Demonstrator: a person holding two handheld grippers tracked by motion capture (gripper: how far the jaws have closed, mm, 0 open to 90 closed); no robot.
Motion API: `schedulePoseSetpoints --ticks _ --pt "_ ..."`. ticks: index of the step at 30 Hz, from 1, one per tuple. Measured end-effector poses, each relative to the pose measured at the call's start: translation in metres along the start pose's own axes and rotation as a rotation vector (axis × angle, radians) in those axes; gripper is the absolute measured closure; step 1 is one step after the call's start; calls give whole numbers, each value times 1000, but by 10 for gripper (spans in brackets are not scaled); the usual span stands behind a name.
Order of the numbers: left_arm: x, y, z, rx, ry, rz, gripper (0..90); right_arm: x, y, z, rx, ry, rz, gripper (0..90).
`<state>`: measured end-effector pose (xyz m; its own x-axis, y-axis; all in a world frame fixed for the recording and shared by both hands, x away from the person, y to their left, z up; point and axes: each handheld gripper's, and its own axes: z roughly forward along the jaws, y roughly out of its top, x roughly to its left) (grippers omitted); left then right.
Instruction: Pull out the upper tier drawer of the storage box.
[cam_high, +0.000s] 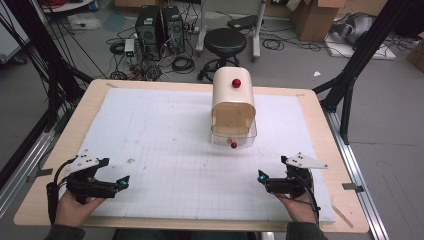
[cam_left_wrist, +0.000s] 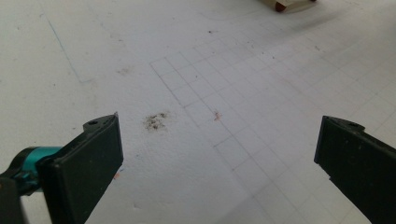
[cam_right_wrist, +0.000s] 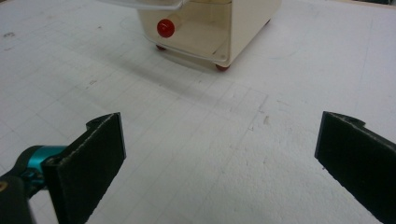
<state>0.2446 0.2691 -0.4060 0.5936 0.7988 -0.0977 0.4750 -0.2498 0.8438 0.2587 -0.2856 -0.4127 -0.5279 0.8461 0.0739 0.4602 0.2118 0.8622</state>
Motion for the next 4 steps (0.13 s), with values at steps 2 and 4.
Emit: schedulePoseSetpoints --ticks 2,4 --pt "0 0 0 2 0 2 17 0 -1 0 5 2 5 6" --pt "0 0 0 3 -1 6 17 0 -1 0 4 2 2 6"
